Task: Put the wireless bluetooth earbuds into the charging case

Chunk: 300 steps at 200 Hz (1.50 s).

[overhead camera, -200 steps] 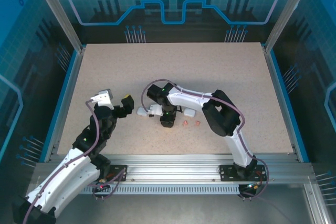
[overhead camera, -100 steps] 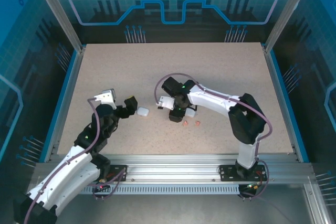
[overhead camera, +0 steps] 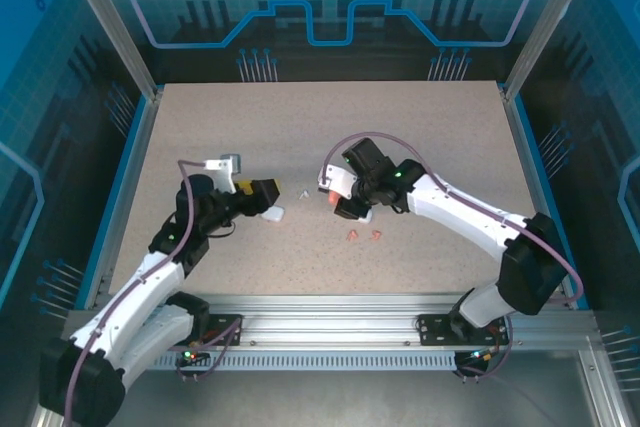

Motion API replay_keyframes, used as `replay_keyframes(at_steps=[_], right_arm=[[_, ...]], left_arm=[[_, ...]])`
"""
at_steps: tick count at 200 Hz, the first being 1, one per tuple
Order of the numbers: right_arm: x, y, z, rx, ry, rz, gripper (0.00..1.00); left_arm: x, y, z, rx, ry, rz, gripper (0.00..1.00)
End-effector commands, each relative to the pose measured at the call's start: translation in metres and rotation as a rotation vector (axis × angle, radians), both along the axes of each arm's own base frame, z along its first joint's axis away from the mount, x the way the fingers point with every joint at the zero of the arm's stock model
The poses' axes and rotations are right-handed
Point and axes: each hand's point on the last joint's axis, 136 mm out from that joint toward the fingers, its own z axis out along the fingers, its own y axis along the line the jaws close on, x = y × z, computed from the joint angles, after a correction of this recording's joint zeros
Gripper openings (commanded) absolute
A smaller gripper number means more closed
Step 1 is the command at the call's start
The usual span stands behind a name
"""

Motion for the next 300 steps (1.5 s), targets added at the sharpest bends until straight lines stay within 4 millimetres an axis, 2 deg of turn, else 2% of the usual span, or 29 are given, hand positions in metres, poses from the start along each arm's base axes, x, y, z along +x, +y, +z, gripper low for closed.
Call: replay_keyframes(at_steps=[1,30,95,147,224,252,300], right_arm=[[0.004,0.004,0.022,0.057,-0.084,0.024,0.41],[0.001,0.008,0.034,0.070,-0.117,0.042,0.41],[-0.006,0.018,0.053,0.109,-0.142,0.079,0.41],[-0.010,0.019,0.061,0.146,-0.155,0.082,0.41],[-0.015,0.022,0.067,0.179,-0.142,0.097,0.41],[-0.014,0.022,0.070,0.184,-0.148,0.095,0.42],[-0.008,0.019,0.067,0.156,-0.149,0.067,0.42]], left_arm=[[-0.015,-0.035,0.041,-0.136,-0.055,-0.247,0.81],[-0.020,-0.053,0.053,-0.237,-0.061,-0.379,0.81],[-0.023,-0.088,0.046,-0.220,-0.026,-0.504,0.79],[-0.011,-0.101,0.039,-0.225,0.010,-0.519,0.68],[-0.015,-0.127,0.033,-0.220,0.021,-0.594,0.71],[-0.015,-0.133,0.028,-0.210,0.039,-0.607,0.65],[-0.017,-0.140,0.022,-0.172,0.059,-0.637,0.49]])
